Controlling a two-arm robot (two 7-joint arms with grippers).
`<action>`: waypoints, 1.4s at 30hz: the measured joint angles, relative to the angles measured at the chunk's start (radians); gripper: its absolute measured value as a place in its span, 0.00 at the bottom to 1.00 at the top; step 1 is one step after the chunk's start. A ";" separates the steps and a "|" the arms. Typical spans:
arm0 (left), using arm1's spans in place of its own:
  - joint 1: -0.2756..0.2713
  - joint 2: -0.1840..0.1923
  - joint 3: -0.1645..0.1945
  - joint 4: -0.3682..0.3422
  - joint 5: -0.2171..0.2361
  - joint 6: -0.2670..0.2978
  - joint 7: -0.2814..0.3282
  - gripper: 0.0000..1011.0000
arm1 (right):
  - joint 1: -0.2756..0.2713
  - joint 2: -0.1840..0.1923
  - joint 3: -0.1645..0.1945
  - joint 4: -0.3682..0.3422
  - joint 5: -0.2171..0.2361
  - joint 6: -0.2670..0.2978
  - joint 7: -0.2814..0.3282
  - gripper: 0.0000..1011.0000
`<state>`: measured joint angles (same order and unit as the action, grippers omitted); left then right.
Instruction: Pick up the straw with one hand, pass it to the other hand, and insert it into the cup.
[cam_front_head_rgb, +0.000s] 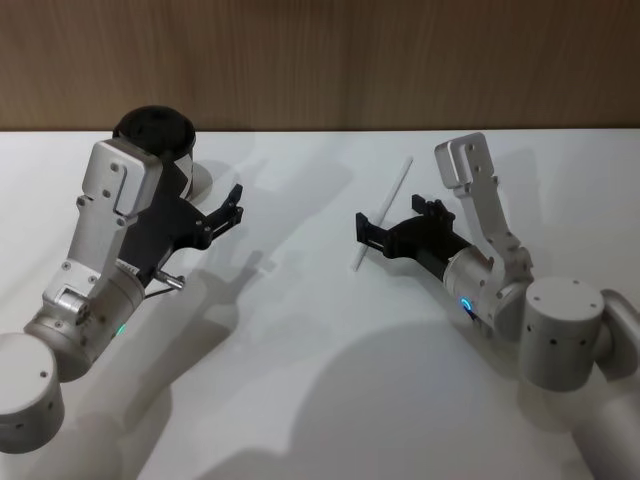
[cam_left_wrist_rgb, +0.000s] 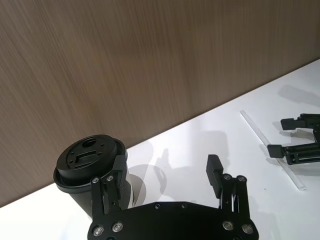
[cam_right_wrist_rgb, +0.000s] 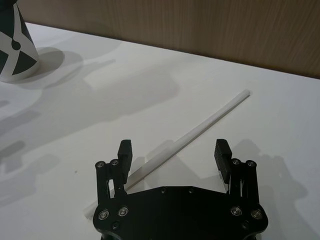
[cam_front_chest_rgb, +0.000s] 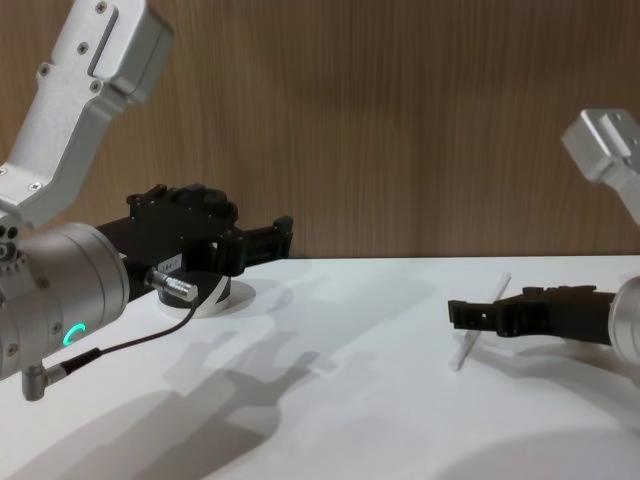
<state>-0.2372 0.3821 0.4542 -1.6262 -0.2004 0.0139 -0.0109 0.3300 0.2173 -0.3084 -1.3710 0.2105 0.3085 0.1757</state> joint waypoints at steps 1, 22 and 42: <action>0.000 0.000 0.000 0.000 0.000 0.000 0.000 0.99 | 0.003 -0.002 -0.001 0.004 -0.003 0.001 0.000 0.99; 0.000 0.000 0.000 0.000 0.000 0.000 0.000 0.99 | 0.016 -0.015 -0.001 0.033 -0.027 0.015 0.002 0.87; 0.000 0.000 0.000 0.000 0.000 0.000 0.000 0.99 | 0.001 -0.017 0.005 0.022 -0.044 0.022 0.017 0.24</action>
<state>-0.2371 0.3821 0.4542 -1.6262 -0.2004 0.0138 -0.0109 0.3309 0.2004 -0.3031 -1.3486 0.1669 0.3308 0.1928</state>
